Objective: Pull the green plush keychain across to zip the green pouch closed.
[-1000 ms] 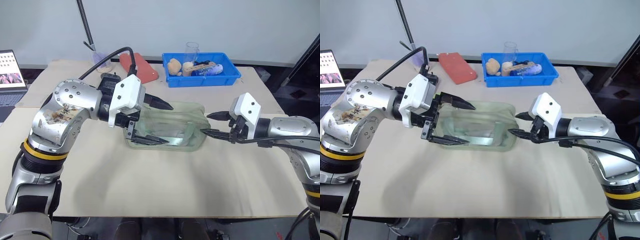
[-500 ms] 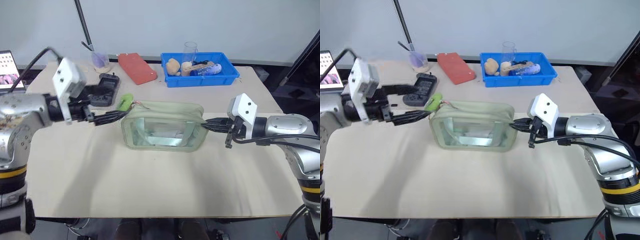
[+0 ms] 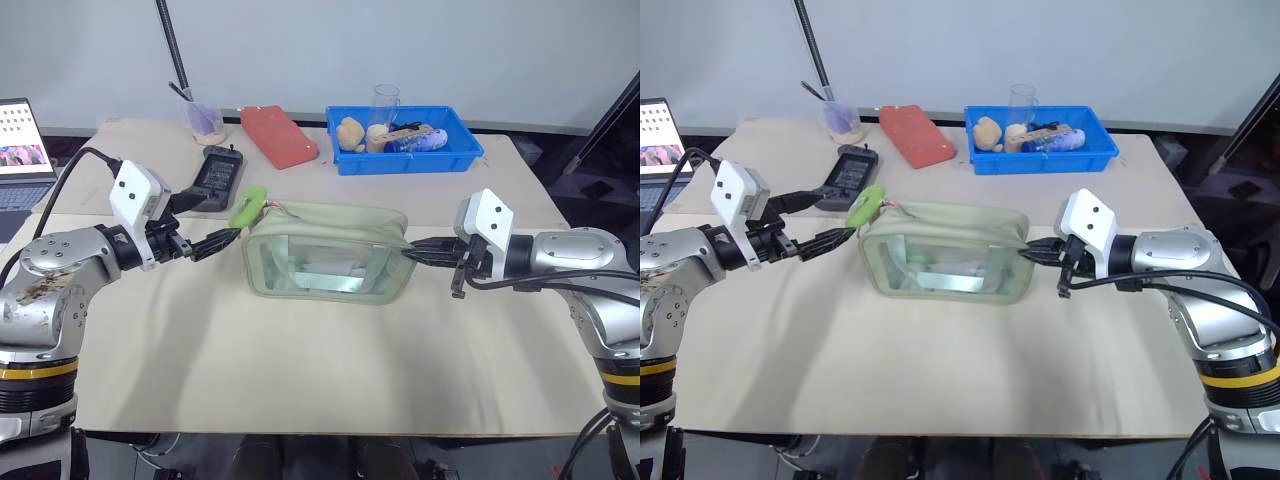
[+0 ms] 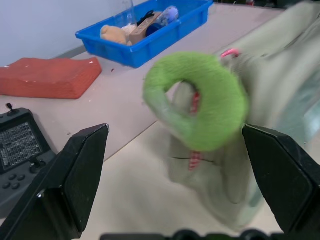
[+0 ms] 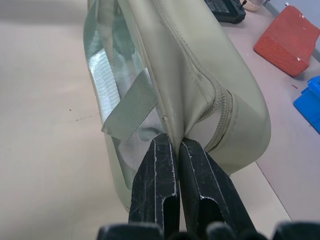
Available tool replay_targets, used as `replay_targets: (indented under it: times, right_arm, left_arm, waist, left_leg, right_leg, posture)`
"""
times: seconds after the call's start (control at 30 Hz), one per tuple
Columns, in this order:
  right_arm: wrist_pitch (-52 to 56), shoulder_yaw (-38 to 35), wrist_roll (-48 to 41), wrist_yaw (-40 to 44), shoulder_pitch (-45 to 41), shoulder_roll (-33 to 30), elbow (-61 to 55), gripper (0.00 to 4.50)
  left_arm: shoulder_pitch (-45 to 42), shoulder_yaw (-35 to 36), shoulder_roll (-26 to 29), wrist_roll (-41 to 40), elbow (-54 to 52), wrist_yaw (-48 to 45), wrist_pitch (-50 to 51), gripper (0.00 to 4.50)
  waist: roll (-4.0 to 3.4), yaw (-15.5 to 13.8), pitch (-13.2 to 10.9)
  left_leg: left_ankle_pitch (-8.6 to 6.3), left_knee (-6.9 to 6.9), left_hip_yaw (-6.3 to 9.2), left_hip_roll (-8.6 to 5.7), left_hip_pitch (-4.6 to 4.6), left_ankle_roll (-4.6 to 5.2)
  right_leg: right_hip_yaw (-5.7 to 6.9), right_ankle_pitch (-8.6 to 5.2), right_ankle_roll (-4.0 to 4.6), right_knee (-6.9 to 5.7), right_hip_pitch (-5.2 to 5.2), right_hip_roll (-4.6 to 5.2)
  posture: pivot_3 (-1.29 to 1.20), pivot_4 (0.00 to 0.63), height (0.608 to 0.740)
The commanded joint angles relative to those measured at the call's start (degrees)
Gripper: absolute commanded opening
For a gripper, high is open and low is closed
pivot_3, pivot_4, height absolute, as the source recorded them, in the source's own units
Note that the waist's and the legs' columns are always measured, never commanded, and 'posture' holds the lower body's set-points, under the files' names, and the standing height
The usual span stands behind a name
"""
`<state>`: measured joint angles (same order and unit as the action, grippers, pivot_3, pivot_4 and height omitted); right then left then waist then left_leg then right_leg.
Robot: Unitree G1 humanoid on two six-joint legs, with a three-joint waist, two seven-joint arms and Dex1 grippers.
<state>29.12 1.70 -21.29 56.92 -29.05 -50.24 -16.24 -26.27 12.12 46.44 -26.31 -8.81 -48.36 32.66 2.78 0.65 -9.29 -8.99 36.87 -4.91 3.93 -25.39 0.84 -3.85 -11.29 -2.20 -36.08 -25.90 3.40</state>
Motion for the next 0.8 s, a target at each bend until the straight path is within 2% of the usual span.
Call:
replay_targets:
  times: [0.03,0.43,0.53,0.57,0.7,0.8]
  right_arm:
    - [-0.5,-1.1,0.2,0.1,-0.9,-0.3,-1.0,0.01]
    - [0.0,-1.6,0.2,-0.4,-0.4,-0.6,-1.6,0.01]
    - [0.2,-1.8,0.2,-0.7,0.0,-0.6,-2.0,0.0]
    - [0.1,-1.8,0.3,-0.7,0.1,-0.6,-1.9,0.0]
    - [0.1,-1.9,0.3,-0.9,0.1,-0.6,-1.8,0.0]
    - [0.0,-1.9,0.5,-1.1,-0.1,-0.6,-1.5,0.0]
  left_arm:
    - [-2.2,-1.1,-0.1,1.4,0.8,-0.5,-3.1,4.5]
    - [-3.7,-4.8,-0.6,3.8,2.6,-4.2,-7.7,4.5]
    - [-3.9,-5.0,-0.5,4.0,2.9,-4.9,-8.2,3.7]
    - [-4.0,-5.0,-0.5,4.1,3.1,-5.0,-8.3,3.31]
    - [-4.9,-4.4,0.1,3.9,3.5,-5.5,-8.3,1.36]
    - [-5.9,-4.4,0.9,3.9,2.8,-5.9,-8.2,0.07]
  waist:
    - [0.0,0.0,0.0]
    - [0.0,0.0,0.0]
    - [0.0,0.0,0.0]
    - [0.0,0.0,0.0]
    - [0.0,0.0,0.0]
    - [0.0,0.0,0.0]
  left_leg:
    - [0.0,0.0,0.0,0.0,0.0,0.0]
    - [0.0,0.0,0.0,0.0,-0.01,0.0]
    - [0.0,0.0,-0.01,0.0,-0.02,0.0]
    - [0.0,0.0,-0.01,0.0,-0.02,0.0]
    - [0.0,0.0,0.0,0.0,-0.02,0.0]
    - [0.0,0.0,0.0,-0.01,-0.02,0.0]
  right_leg:
    - [0.0,0.0,0.0,0.0,0.0,0.0]
    - [0.0,0.0,0.0,0.01,-0.01,0.01]
    - [0.0,0.0,0.0,0.01,-0.01,0.01]
    - [0.0,0.0,0.0,0.01,-0.01,0.01]
    - [0.0,0.0,0.0,0.0,-0.01,0.01]
    - [0.0,0.0,-0.01,0.01,-0.01,0.01]
  posture:
    - [0.0,0.15,0.74]
    - [0.0,0.15,0.74]
    - [0.0,0.15,0.74]
    - [0.0,0.15,0.74]
    - [0.0,0.15,0.74]
    - [0.0,0.15,0.74]
